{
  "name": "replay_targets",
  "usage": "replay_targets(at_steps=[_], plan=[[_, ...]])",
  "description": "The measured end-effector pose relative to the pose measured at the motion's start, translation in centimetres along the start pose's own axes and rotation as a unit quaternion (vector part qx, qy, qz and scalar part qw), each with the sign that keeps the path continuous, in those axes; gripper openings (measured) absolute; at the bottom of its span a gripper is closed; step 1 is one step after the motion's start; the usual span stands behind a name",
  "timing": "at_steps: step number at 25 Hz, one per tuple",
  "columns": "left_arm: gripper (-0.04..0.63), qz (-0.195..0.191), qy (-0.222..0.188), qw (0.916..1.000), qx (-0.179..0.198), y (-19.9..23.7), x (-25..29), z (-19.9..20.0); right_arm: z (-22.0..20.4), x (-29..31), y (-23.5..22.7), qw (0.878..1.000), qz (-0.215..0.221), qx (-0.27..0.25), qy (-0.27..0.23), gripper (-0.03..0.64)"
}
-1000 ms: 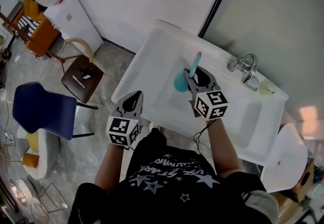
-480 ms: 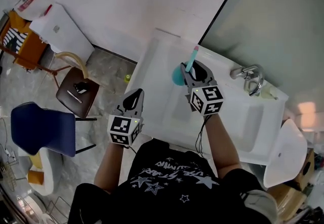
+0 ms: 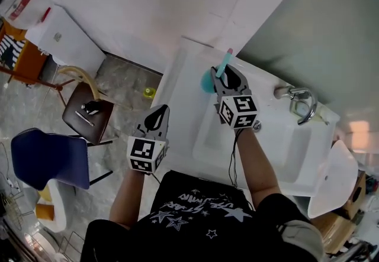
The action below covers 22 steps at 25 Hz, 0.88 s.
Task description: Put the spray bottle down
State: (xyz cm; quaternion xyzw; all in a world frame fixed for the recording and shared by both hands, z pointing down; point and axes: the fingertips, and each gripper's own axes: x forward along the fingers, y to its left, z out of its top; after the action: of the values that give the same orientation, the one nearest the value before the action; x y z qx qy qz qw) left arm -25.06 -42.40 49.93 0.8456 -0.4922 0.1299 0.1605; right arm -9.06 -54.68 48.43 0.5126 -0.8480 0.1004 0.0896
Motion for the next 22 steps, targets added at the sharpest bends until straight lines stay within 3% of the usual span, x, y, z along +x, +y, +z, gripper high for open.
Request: replay_targets(at_steps=[10,22], plan=[[0.017,-0.006,0.015,0.9998,-0.015,0.9,2.4,-0.5,-1.1,4.5,-1.7,1.0,-0.021,0.009,-0.003,0.156],[0.017,-0.007,0.023,0.9997,-0.003,1.9,4.0,-1.0,-1.5,6.2,-2.5,0.999,-0.021,0.005,-0.039,0.158]])
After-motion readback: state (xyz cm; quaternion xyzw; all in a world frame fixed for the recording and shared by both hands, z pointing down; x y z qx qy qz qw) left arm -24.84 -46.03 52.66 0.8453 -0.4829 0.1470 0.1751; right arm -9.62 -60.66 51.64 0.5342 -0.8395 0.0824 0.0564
